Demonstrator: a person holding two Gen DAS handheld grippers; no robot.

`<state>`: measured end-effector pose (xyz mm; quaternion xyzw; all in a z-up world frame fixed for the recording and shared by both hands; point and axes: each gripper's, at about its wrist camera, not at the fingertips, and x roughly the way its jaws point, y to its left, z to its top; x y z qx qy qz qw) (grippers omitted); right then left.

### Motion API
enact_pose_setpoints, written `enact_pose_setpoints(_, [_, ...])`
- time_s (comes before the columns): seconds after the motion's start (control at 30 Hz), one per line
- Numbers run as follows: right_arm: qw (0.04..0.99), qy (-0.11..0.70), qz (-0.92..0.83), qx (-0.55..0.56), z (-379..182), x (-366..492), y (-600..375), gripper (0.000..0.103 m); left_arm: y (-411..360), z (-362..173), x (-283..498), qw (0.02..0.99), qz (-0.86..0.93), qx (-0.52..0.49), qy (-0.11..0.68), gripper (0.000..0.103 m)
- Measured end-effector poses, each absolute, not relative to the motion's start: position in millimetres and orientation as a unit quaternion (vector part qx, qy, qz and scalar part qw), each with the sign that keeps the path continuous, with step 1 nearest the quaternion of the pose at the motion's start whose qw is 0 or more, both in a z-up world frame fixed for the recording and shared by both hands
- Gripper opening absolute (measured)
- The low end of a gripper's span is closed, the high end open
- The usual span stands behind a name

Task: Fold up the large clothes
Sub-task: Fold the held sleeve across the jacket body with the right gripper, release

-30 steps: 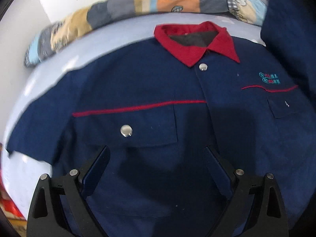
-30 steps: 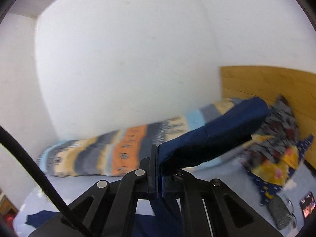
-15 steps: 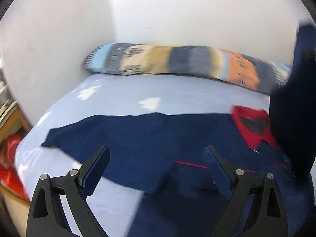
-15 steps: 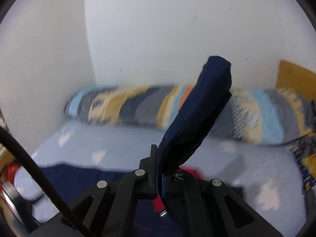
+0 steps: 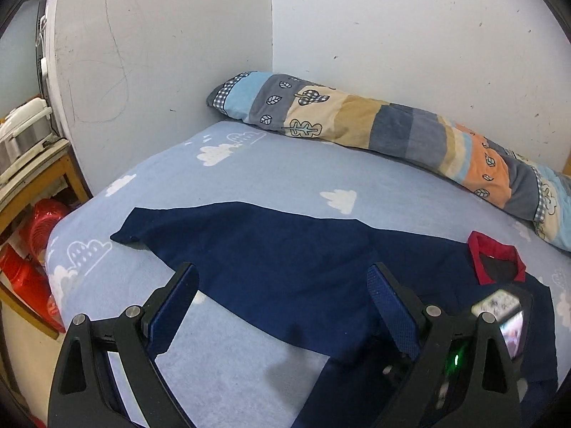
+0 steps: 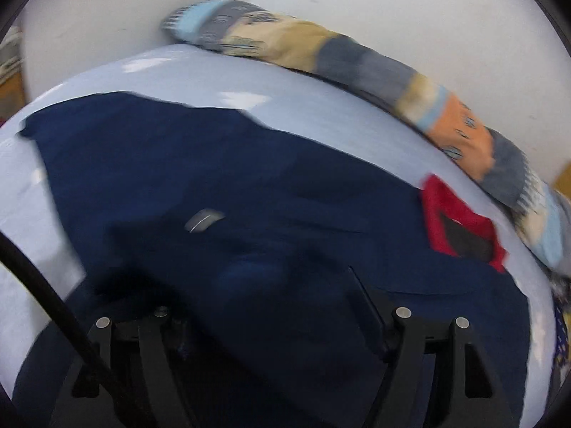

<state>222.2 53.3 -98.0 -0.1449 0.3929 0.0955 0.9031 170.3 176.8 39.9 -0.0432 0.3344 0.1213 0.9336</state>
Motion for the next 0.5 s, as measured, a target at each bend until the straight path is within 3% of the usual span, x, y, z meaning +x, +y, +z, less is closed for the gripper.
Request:
enact_pose_setpoints(0.13, [0.916, 0.366, 0.161, -0.037, -54.6, 204.2, 19.3, 0.077, 177.6, 39.7, 169.9, 0.935, 0.119, -0.047, 0.331, 0.095])
enact_pose_setpoints(0.27, [0.932, 0.344, 0.112, 0.017, -19.9, 204.2, -48.8, 0.082, 175.1, 38.1, 171.3, 0.934, 0.112, -0.047, 0.337, 0.095])
enact_pose_setpoints(0.5, [0.907, 0.420, 0.025, -0.002, -81.6, 209.7, -127.6, 0.080, 168.7, 32.3, 177.0, 0.930, 0.098, -0.052, 0.351, 0.095])
